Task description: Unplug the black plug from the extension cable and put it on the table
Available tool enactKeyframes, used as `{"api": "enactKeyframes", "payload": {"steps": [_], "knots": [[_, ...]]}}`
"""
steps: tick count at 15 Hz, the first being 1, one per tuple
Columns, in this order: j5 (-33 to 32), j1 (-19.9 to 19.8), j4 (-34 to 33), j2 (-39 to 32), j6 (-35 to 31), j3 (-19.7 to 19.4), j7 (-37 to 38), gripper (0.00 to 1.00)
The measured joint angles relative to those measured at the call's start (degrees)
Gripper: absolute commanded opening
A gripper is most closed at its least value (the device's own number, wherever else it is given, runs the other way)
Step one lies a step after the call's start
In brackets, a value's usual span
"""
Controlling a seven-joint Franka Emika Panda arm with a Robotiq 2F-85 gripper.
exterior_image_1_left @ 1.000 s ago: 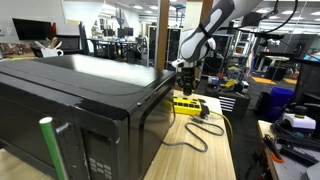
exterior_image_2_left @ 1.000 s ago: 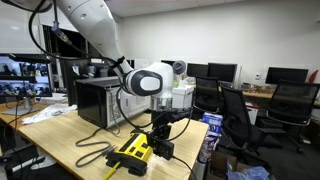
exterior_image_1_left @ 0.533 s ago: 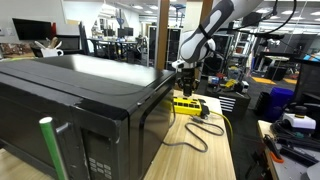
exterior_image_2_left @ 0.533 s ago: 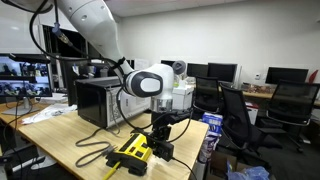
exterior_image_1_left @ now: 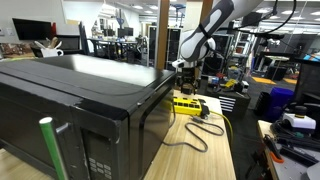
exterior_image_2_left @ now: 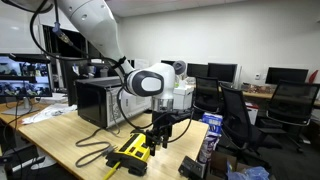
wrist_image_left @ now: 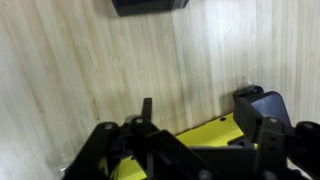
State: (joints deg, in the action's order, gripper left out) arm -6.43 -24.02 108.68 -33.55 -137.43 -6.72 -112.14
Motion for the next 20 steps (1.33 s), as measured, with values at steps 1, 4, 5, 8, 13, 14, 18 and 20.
{"api": "enactKeyframes", "payload": {"steps": [1, 4, 5, 8, 13, 14, 18, 20], "knots": [[0.0, 0.1, -0.3, 0.3, 0.8, 0.0, 0.0, 1.00], [0.0, 1.1, -1.8, 2.2, 5.1, 0.0, 0.0, 1.00], [0.0, 1.2, -2.0, 2.5, 6.1, 0.0, 0.0, 1.00], [-0.2, 2.1, -3.2, 3.3, 11.0, -0.6, 1.0, 1.00], [-1.1, 3.8, -5.8, 4.4, 19.3, -1.1, 2.6, 1.00], [-1.1, 4.2, -6.2, 4.7, 20.7, -1.1, 2.6, 1.00], [-1.0, 5.6, -8.3, 6.2, 27.3, -1.1, 5.4, 1.00], [-0.5, 6.2, -9.4, 6.7, 29.9, -1.1, 8.9, 1.00]]}}
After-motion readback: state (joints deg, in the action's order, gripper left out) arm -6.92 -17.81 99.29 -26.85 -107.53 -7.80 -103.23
